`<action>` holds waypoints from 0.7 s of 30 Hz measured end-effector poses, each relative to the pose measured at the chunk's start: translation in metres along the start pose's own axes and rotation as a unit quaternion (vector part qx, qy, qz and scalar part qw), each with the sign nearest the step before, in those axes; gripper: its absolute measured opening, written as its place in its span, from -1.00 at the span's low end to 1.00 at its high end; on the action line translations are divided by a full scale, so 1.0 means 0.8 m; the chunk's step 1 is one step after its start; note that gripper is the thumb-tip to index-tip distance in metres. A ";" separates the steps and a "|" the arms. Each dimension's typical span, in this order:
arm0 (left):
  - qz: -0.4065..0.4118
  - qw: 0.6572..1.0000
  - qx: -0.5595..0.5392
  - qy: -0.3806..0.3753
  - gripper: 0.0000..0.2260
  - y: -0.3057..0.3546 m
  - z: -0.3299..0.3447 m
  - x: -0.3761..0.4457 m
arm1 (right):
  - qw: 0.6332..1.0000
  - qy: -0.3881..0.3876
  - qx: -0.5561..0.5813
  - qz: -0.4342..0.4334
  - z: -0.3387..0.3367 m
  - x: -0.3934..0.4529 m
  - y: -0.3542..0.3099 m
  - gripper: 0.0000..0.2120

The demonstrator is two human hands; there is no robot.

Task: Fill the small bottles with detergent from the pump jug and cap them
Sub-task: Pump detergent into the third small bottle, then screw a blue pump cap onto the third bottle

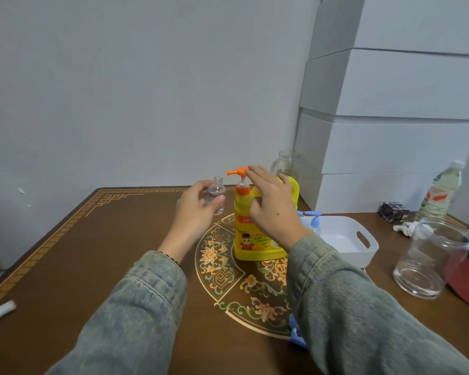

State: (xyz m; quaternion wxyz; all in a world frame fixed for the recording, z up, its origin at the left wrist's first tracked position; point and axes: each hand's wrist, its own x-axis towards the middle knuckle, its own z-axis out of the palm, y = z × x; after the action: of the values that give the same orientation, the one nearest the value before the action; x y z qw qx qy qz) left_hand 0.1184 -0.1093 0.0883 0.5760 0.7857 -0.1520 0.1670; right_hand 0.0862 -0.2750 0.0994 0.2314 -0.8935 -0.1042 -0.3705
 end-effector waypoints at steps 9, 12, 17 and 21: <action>-0.035 0.997 -0.058 -0.048 -0.69 -0.014 -0.009 -0.097 | 0.988 -0.047 0.075 0.129 -0.027 -0.124 0.006 -0.55; -0.050 0.993 -0.082 -0.062 -0.68 -0.022 -0.008 -0.135 | 0.984 -0.087 0.075 0.138 -0.038 -0.159 0.008 -0.51; -0.072 0.990 -0.078 -0.091 -0.65 -0.037 -0.001 -0.189 | 0.958 -0.263 -0.024 0.113 -0.057 -0.189 0.033 -0.46; -0.077 0.988 -0.081 -0.102 -0.65 -0.040 0.007 -0.206 | 0.913 -0.364 -0.179 0.035 -0.063 -0.209 0.040 -0.54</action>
State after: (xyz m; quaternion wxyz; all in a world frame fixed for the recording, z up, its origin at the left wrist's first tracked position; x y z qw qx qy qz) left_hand -0.0158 -0.0976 -0.0125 0.6308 0.7584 -0.1618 0.0285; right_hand -0.0506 -0.3301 0.0011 0.0264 -0.9960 -0.0814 -0.0240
